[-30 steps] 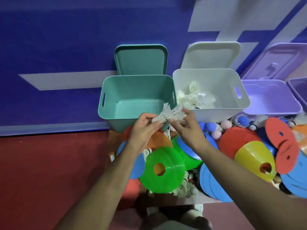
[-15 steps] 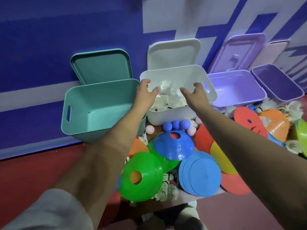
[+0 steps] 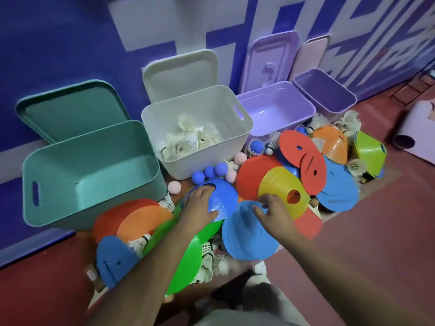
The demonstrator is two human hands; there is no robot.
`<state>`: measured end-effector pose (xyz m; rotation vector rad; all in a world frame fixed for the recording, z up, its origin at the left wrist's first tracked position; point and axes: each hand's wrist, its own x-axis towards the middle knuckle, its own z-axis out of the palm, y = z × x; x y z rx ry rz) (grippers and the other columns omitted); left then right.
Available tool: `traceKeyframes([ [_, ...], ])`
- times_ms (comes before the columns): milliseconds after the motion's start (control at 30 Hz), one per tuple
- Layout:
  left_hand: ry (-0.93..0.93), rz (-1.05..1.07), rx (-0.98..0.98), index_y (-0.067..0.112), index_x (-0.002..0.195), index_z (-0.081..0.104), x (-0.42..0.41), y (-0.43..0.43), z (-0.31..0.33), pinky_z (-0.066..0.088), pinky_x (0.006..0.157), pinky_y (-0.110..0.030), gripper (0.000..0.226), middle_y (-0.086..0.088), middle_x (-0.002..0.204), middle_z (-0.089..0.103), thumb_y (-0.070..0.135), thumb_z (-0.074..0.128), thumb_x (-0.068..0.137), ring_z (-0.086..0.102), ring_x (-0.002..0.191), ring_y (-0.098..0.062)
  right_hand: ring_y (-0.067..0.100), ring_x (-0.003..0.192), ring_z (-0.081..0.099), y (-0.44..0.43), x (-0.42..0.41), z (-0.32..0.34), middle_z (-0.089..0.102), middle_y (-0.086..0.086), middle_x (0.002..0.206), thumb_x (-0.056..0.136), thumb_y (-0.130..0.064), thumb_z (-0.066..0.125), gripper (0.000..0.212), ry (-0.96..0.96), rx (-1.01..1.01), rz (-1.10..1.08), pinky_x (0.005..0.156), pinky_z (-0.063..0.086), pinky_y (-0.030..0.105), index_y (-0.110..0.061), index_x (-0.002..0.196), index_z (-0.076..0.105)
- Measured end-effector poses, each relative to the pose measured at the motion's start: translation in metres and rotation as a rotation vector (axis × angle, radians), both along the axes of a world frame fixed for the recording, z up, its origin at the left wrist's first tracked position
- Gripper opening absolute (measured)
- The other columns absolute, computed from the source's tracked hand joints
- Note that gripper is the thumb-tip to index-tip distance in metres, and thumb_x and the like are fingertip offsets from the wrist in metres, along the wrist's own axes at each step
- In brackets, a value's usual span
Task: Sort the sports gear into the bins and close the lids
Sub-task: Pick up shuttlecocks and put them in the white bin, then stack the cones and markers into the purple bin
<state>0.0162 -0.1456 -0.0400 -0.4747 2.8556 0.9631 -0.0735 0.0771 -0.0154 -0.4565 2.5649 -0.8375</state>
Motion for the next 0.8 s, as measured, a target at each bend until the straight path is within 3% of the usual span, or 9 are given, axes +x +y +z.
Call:
traceKeyframes([
  [100,-0.169,-0.122,-0.283,0.017,0.145,0.035,-0.012,0.005,-0.008,0.024,0.115,-0.040,0.086,-0.002,0.148,0.038,0.043,0.075,0.074,0.030,0.141,-0.023,0.016,0.097,0.054,0.015,0.011,-0.009,0.049,0.003,0.109,0.093,-0.030,0.061,0.030,-0.069,-0.019,-0.076,0.084,0.041,0.026,-0.012,0.117,0.058],
  [200,-0.116,-0.133,-0.415,0.017,0.138,0.044,-0.023,0.006,-0.008,0.027,0.108,-0.037,0.074,-0.005,0.136,0.049,0.046,0.074,0.077,0.042,0.130,-0.024,0.015,0.093,0.053,0.019,0.016,-0.016,0.049,0.005,0.112,0.094,-0.030,0.060,0.030,-0.097,-0.038,-0.106,0.081,0.037,0.023,-0.011,0.117,0.058],
  [367,0.053,0.112,-0.071,0.007,0.123,0.059,-0.033,-0.006,0.014,0.034,0.100,-0.037,0.049,-0.013,0.124,0.059,0.025,0.076,0.081,0.051,0.119,-0.032,0.017,0.093,0.055,0.024,0.008,-0.018,0.052,0.004,0.108,0.095,-0.030,0.059,0.026,-0.083,-0.084,-0.145,0.080,0.039,0.024,-0.011,0.113,0.060],
  [533,0.173,0.207,0.179,0.011,0.112,0.056,-0.039,0.002,0.065,0.036,0.082,-0.022,0.037,0.000,0.109,0.057,0.022,0.076,0.082,0.053,0.104,-0.014,0.020,0.079,0.057,0.036,-0.016,-0.007,0.062,0.006,0.090,0.092,-0.019,0.059,0.014,-0.060,-0.134,-0.278,0.065,0.041,0.031,-0.005,0.093,0.060],
  [633,0.244,0.234,0.297,0.019,0.105,0.053,-0.044,0.019,0.084,0.038,0.083,-0.022,0.030,0.005,0.104,0.054,0.022,0.074,0.084,0.051,0.100,-0.009,0.023,0.065,0.049,0.051,-0.038,-0.005,0.052,0.009,0.076,0.087,-0.018,0.058,0.016,-0.018,-0.140,-0.445,0.061,0.035,0.031,-0.005,0.081,0.051],
  [733,0.270,0.144,0.272,0.016,0.104,0.055,-0.052,0.049,0.082,0.040,0.084,-0.022,0.027,0.006,0.103,0.057,0.018,0.073,0.084,0.051,0.097,-0.006,0.031,0.088,0.051,0.076,-0.065,-0.018,0.053,0.015,0.096,0.087,-0.026,0.057,0.026,-0.084,-0.081,-0.571,0.071,0.038,0.032,-0.002,0.098,0.055],
  [800,0.272,0.052,0.240,0.013,0.105,0.058,-0.063,0.076,0.073,0.040,0.087,-0.019,0.026,0.004,0.108,0.060,0.016,0.073,0.084,0.054,0.098,-0.006,0.036,0.095,0.053,0.094,-0.084,-0.029,0.057,0.017,0.097,0.087,-0.030,0.060,0.032,-0.140,-0.063,-0.596,0.074,0.042,0.036,-0.001,0.099,0.055],
])
